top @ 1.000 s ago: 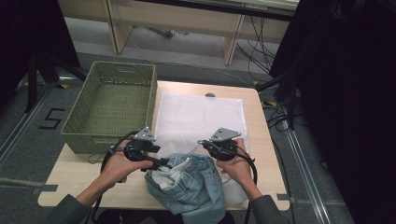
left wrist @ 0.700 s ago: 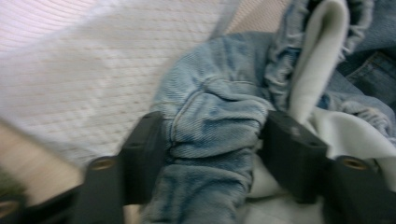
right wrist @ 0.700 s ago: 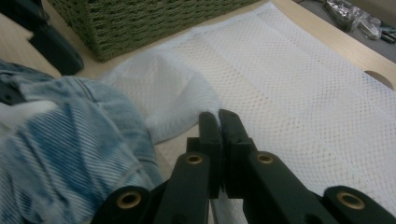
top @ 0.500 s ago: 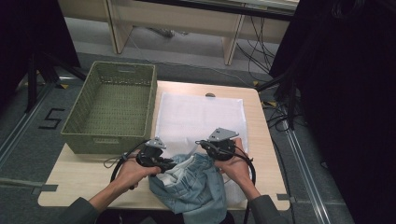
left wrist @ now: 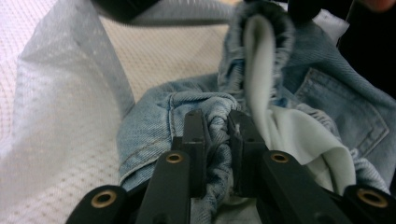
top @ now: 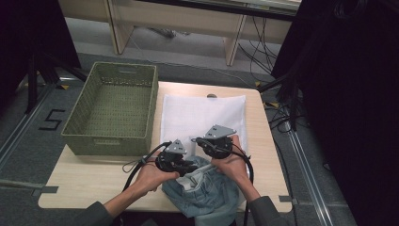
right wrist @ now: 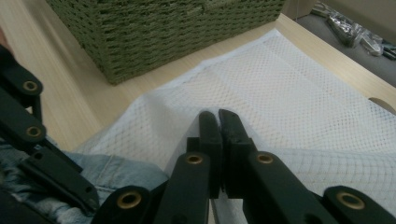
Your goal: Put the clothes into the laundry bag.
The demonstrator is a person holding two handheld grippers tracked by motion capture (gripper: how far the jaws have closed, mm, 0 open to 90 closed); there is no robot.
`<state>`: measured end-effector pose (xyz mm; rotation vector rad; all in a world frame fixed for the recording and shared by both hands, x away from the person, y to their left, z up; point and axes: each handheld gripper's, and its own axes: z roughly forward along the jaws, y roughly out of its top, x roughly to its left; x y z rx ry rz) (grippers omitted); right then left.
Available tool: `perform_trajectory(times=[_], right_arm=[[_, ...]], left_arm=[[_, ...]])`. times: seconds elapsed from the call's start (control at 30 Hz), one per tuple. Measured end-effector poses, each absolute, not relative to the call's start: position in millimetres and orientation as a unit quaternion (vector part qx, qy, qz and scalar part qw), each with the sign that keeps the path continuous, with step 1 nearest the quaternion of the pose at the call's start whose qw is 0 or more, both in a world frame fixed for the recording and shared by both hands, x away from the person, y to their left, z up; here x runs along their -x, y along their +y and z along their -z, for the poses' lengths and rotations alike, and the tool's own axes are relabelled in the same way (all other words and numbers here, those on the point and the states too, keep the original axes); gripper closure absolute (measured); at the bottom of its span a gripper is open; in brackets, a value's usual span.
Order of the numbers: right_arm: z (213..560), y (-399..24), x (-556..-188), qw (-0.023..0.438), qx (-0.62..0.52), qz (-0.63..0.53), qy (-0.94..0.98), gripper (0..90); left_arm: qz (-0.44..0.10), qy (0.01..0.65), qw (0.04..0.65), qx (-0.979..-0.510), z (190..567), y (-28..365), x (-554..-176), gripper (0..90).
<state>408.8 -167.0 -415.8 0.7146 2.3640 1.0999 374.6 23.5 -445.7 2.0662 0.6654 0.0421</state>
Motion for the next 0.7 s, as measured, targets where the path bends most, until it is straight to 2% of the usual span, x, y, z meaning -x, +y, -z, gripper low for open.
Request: perform_trajectory(times=[0.13, 0.17, 0.2, 0.23, 0.3, 0.33, 0.4, 0.5, 0.6, 0.63, 0.67, 0.7], right_arm=[[413, -169, -409, 0.221, -0.258, -0.395, 0.854, 89.7], [412, -173, -410, 0.224, -0.259, -0.395, 0.852, 89.7], [412, -173, -410, 0.224, -0.259, -0.395, 0.852, 89.7], [410, -176, -410, 0.223, -0.264, -0.397, 0.85, 89.8], [409, -179, -410, 0.224, -0.268, -0.394, 0.85, 89.7], [409, -179, -410, 0.224, -0.268, -0.394, 0.85, 89.7], [409, -179, -411, 0.226, -0.266, -0.394, 0.85, 89.7], [408, -179, -410, 0.219, -0.273, -0.39, 0.851, 89.7], [408, -178, -411, 0.225, -0.263, -0.392, 0.852, 89.8], [408, -178, -410, 0.219, -0.263, -0.387, 0.856, 89.7], [408, -178, -410, 0.219, -0.263, -0.387, 0.856, 89.7], [409, -177, -411, 0.227, -0.256, -0.389, 0.856, 89.7]], left_arm=[[-0.013, 0.288, 0.478, -0.83, 443, 31, -377, 74.8], [-0.008, 0.291, 0.483, -0.826, 440, 35, -378, 66.4], [0.0, 0.298, 0.491, -0.818, 437, 39, -379, 66.4], [0.011, 0.314, 0.496, -0.81, 433, 49, -384, 51.6], [0.031, 0.33, 0.473, -0.816, 434, 58, -391, 39.6], [0.031, 0.33, 0.473, -0.816, 434, 58, -391, 36.8], [0.033, 0.343, 0.459, -0.819, 444, 64, -397, 36.0], [0.093, 0.359, 0.45, -0.812, 470, 58, -401, 33.6], [0.123, 0.353, 0.457, -0.807, 478, 51, -403, 37.0], [0.125, 0.356, 0.46, -0.804, 479, 48, -403, 44.3], [0.124, 0.35, 0.463, -0.805, 479, 47, -404, 44.3], [0.109, 0.342, 0.47, -0.806, 480, 43, -402, 60.8]])
